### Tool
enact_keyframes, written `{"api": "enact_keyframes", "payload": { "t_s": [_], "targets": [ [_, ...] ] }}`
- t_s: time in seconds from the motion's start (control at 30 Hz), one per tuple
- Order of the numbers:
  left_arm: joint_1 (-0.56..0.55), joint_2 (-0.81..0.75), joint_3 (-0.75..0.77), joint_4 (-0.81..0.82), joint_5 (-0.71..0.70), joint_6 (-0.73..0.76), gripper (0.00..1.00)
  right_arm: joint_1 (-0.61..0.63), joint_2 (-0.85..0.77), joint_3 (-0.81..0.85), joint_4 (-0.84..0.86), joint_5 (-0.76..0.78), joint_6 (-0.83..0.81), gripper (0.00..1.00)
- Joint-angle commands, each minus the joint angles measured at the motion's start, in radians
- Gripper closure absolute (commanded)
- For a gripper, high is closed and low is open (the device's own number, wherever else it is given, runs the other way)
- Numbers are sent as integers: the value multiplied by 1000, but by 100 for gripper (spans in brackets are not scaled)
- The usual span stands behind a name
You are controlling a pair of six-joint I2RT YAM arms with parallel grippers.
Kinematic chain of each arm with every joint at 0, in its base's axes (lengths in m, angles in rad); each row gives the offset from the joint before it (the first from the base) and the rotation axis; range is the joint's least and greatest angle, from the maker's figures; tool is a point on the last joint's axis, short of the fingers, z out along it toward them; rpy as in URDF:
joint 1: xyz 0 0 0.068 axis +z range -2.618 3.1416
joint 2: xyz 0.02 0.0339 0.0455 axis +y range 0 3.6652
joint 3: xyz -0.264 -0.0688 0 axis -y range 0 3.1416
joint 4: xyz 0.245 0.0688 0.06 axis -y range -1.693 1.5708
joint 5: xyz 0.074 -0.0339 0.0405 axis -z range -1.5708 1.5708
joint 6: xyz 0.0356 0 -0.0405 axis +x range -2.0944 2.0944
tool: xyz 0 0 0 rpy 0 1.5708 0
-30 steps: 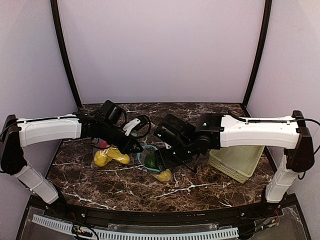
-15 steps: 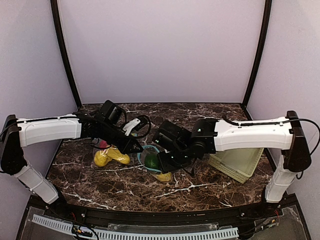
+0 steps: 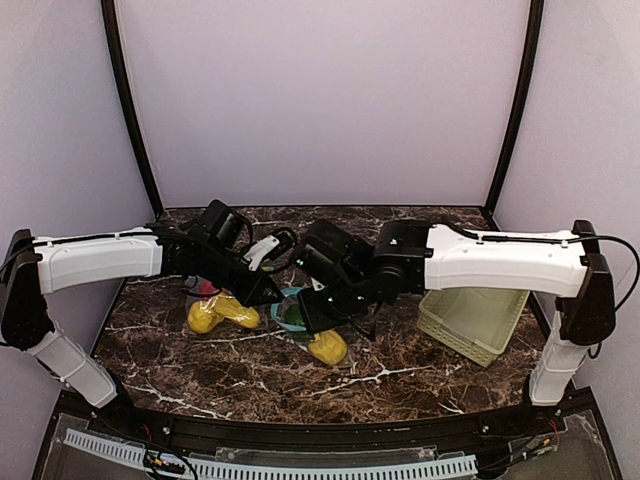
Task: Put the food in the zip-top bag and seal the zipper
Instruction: Adjust the zipper food storage bag at the center of the board.
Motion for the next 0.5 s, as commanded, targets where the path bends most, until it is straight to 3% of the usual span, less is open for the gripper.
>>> {"api": "enact_keyframes", "payload": {
  "t_s": [0.0, 0.2, 0.37, 0.47],
  "targets": [
    [1, -28, 16, -35, -24, 8, 99, 5, -24, -10, -9, 3, -9, 100],
    [2, -21, 4, -14, 62, 6, 99, -15, 16, -77, 8, -3, 45, 97],
    [1, 11, 1, 3, 142, -28, 99, -22, 10, -120, 85, -2, 40, 61],
    [1, 19, 0, 6, 154, -34, 99, -28, 3, -149, 142, -12, 28, 48]
  ]
}}
